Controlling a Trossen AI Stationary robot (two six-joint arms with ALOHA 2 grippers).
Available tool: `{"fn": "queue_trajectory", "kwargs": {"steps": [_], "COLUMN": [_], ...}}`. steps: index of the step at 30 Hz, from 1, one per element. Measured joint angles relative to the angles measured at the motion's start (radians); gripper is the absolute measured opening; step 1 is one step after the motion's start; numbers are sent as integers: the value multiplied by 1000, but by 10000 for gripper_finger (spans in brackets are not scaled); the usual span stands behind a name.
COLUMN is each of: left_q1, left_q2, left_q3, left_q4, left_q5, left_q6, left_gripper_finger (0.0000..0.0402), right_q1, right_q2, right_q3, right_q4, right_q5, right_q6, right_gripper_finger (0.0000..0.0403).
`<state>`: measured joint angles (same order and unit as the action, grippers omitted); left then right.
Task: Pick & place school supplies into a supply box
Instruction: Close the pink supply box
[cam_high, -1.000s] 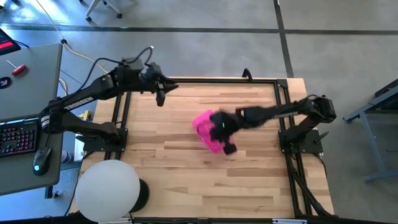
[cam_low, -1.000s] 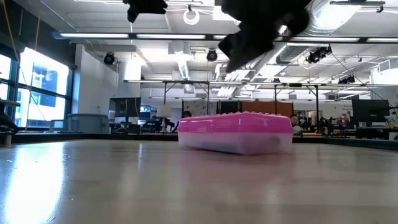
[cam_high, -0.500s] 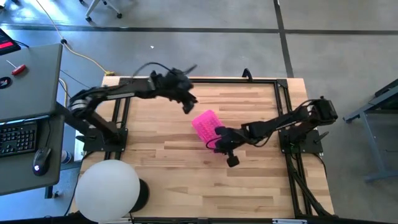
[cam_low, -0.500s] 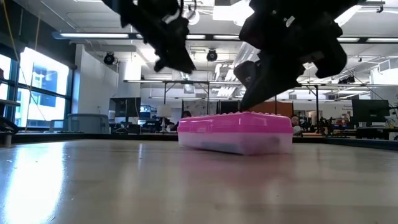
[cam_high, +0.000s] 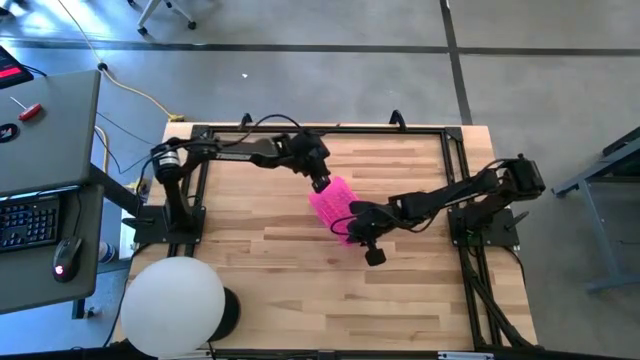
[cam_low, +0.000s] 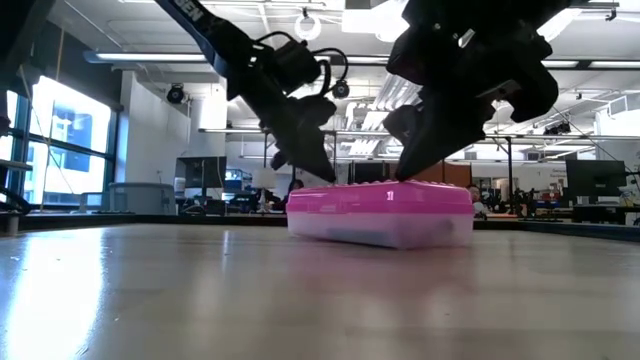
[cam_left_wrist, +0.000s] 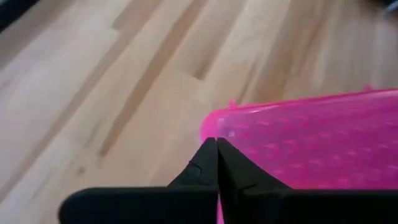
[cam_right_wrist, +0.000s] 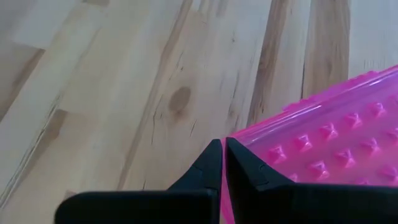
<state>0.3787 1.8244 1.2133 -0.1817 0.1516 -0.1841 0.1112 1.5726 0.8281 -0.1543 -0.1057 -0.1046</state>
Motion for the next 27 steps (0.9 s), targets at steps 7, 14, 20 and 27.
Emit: {"fn": "queue_trajectory", "kwargs": {"steps": [7,14,20,27], "left_q1": [-59,-123,-166,-191], "left_q2": [12,8,5,7], "left_q3": [2,5,6,5], "left_q4": [-65,-135,-176,-155], "left_q5": [-31,-119,-134,-160], "left_q6": [-4,-12,-70,-118], "left_gripper_finger": [21,32,33,16], "right_q1": [1,3,13,13], "right_q2": [-3,-80,-177,-188], "right_q3": [4,-1,-7,-26], "right_q4": [-106,-217,-388,-413], "right_q5": [74,132,270,352], "right_q6": [2,19,35,97], "right_gripper_finger": [0,0,0,0]}}
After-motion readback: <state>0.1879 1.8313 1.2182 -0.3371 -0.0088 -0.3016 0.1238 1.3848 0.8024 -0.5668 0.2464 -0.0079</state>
